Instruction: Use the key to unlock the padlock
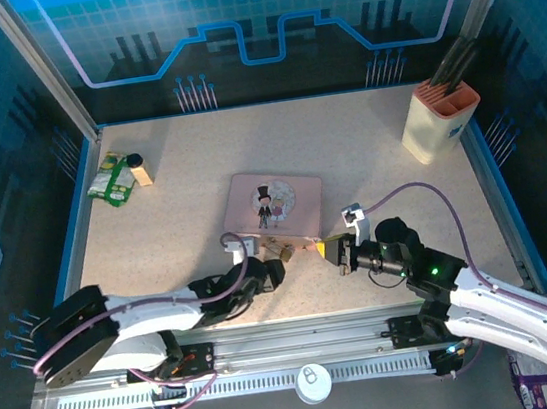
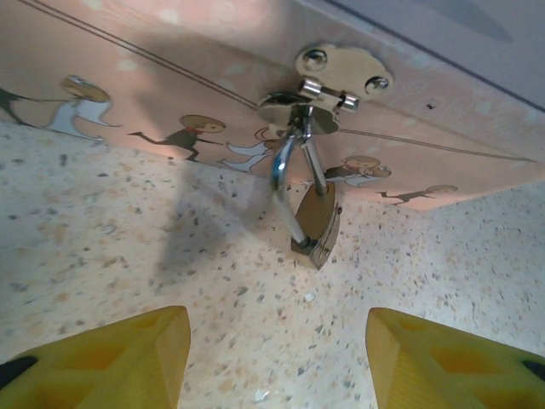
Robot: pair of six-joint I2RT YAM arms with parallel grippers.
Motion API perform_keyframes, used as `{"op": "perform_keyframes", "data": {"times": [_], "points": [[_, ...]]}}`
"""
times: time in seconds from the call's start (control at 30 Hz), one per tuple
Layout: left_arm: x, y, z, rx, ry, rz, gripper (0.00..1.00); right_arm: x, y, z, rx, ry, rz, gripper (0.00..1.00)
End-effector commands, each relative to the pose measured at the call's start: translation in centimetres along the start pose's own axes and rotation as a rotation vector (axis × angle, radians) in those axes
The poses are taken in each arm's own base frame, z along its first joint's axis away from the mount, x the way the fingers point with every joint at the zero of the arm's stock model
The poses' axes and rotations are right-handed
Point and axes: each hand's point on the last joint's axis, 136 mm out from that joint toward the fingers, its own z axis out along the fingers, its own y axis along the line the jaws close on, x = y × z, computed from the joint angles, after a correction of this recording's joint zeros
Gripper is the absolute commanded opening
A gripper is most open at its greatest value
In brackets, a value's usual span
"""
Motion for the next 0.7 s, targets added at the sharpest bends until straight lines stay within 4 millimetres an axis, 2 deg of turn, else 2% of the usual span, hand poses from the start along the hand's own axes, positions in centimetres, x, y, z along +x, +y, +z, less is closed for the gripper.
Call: {"op": "perform_keyframes", "data": {"times": [0.0, 0.1, 0.37, 0.57, 0.67], "points": [[-1.0, -0.8, 1.1, -0.027, -0.052, -0.029, 0.55, -0.6, 0.1, -0.3, -0.016, -0.028, 0.003, 0.0], [-0.9, -1.1, 2.3, -0.052, -0.056, -0.009, 0.5, -0.6, 0.1, -0.5, -0.017, -0.034, 0.001, 0.0], [-1.1, -1.0, 4.6, -0.184, -0.041, 0.043, 0.52, -0.3, -0.3, -0.5, -0.017, -0.043, 0.008, 0.0], [-1.9, 1.6, 4.4, -0.245, -0.039, 0.009, 0.48, -0.3, -0.4, -0.5, -0.016, -0.041, 0.004, 0.0], [-2.1, 1.9, 3.7, -0.218, -0.052, 0.028, 0.46, -0.5, -0.4, -0.5, -0.015, -0.04, 0.005, 0.0]]}}
